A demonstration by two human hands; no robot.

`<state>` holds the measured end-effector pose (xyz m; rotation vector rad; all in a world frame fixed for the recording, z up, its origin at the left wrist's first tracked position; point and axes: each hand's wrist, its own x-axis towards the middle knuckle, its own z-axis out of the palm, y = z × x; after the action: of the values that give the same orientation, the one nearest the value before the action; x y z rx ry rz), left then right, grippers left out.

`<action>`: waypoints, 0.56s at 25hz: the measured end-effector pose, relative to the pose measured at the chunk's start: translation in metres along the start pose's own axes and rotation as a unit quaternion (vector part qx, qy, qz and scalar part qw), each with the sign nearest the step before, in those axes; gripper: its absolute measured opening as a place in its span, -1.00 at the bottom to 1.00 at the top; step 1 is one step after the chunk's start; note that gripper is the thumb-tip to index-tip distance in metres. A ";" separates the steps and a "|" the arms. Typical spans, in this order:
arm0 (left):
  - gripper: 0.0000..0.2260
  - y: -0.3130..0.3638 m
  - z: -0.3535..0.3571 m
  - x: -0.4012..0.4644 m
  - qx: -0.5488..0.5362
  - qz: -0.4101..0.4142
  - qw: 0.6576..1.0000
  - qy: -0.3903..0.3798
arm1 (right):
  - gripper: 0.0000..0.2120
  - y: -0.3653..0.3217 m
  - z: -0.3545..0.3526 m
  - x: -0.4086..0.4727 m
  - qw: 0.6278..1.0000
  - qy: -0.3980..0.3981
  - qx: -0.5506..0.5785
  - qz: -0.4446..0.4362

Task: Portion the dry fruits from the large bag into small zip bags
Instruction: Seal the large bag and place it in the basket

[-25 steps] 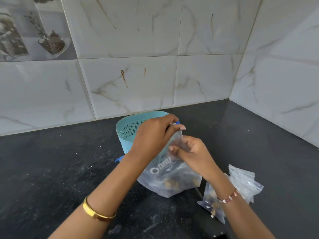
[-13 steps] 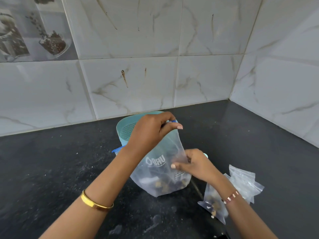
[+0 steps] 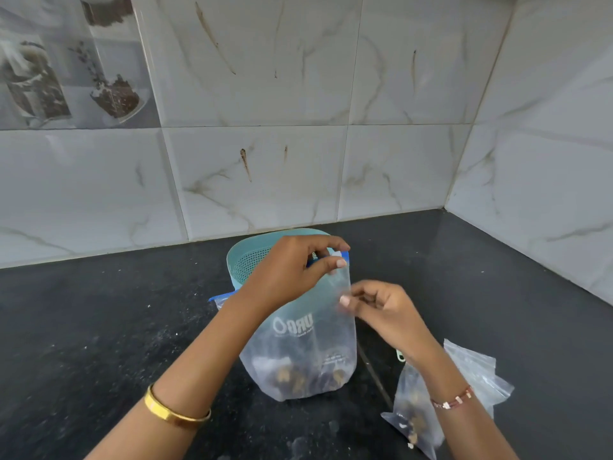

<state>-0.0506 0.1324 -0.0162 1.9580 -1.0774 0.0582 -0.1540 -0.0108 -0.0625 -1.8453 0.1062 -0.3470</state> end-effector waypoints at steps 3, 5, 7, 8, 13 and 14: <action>-0.84 0.005 -0.002 -0.001 -0.010 -0.008 1.000 -0.010 | -0.90 -0.023 0.000 0.006 0.993 0.087 0.027 -0.071; -0.91 0.009 -0.004 -0.001 -0.039 -0.027 0.999 -0.011 | -0.91 -0.029 0.003 0.008 0.989 0.115 0.026 -0.090; -0.94 0.011 -0.004 -0.001 -0.044 -0.035 0.998 -0.008 | -0.91 -0.029 0.006 0.009 0.986 0.133 0.024 -0.095; -0.94 0.012 -0.005 -0.001 -0.039 -0.038 0.999 -0.006 | -0.91 -0.030 0.007 0.010 0.985 0.140 0.021 -0.097; -0.94 0.014 -0.004 -0.001 -0.029 -0.051 0.998 0.012 | -0.88 -0.028 0.014 0.012 0.969 0.203 -0.002 -0.138; -0.94 0.013 -0.005 0.000 -0.022 -0.052 0.998 0.013 | -0.86 -0.027 0.015 0.012 0.966 0.216 0.007 -0.139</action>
<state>-0.0587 0.1326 -0.0046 1.9656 -0.9516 0.0030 -0.1405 0.0085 -0.0383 -1.7465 0.1436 -0.9435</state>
